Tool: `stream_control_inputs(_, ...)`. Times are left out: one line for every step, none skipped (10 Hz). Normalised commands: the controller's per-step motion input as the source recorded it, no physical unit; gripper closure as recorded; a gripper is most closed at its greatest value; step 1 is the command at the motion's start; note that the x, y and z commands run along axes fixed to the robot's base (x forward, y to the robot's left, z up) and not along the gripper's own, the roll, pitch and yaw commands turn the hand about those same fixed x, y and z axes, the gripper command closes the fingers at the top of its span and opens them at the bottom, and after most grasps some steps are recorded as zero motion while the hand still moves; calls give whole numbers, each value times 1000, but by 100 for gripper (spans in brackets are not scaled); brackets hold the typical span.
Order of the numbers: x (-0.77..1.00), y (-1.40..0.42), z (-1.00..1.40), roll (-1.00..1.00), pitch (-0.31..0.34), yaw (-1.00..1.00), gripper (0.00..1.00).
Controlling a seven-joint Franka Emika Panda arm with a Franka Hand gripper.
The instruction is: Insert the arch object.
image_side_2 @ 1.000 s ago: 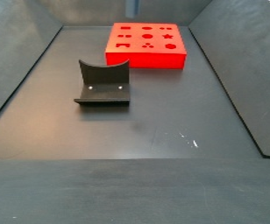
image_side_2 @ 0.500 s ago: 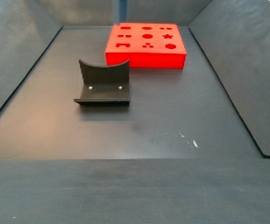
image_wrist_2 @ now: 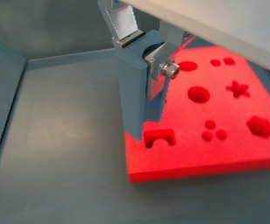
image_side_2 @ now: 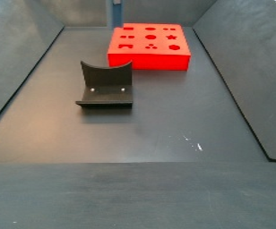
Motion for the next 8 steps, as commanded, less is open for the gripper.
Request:
stream_control_inputs(171,-109,-31,37,129,-646,100)
stream_control_inputs(197,-117,-149,0,124,-654,100)
stream_control_inputs(240,-169,-283,0,60,-694,100)
stream_control_inputs(151,-171,-331,-31,60,-786,100)
stream_control_inputs(0,-106,-320,-4,123,-857,100)
stream_control_inputs(0,-26,-291,0,210,-846,100)
stream_control_inputs(-77,0,-120,27,303,-809,100)
stream_control_inputs(-200,0,0,56,231,-711,100)
